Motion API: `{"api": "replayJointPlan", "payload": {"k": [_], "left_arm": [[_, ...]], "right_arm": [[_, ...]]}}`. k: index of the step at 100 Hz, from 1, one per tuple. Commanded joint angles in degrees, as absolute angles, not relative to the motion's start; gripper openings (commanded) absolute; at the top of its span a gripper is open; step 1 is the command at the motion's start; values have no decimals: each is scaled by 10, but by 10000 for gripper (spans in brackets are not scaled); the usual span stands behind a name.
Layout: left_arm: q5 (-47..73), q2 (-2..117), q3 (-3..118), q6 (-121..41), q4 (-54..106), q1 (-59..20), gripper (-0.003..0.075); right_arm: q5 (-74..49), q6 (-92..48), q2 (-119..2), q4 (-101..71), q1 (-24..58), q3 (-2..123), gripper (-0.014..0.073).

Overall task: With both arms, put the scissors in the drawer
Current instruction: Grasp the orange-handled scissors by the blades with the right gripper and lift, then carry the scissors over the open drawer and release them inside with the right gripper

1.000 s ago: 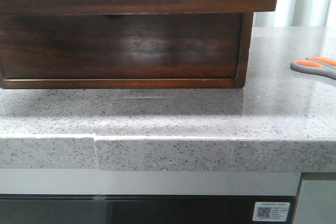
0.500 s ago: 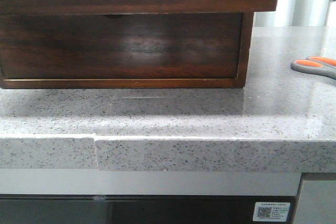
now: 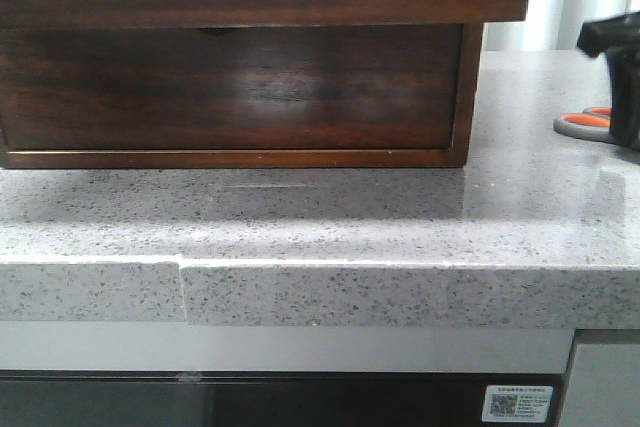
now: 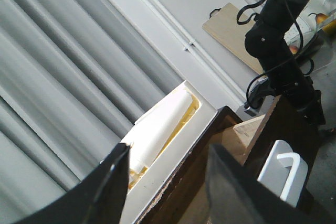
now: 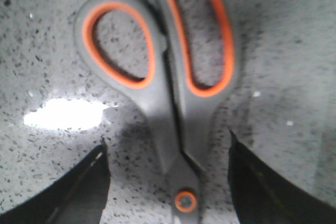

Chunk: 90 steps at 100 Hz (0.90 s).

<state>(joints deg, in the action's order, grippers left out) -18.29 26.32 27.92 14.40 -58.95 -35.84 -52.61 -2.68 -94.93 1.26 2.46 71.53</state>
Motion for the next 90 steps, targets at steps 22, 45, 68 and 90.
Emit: {"api": "replayJointPlan", "payload": {"k": [22, 45, 68, 90], "left_arm": [[-198, 266, 296, 152, -568, -364, 316], [-198, 266, 296, 152, -568, -364, 315], [-196, 246, 296, 152, -566, -364, 315], [-100, 172, 296, 152, -479, -364, 286]], "right_arm": [[-523, -37, -943, 14, 32, 734, 340], [-527, -37, -943, 18, 32, 734, -67], [-537, -37, -920, 18, 32, 734, -74], [-534, -46, -828, 18, 32, 748, -74]]}}
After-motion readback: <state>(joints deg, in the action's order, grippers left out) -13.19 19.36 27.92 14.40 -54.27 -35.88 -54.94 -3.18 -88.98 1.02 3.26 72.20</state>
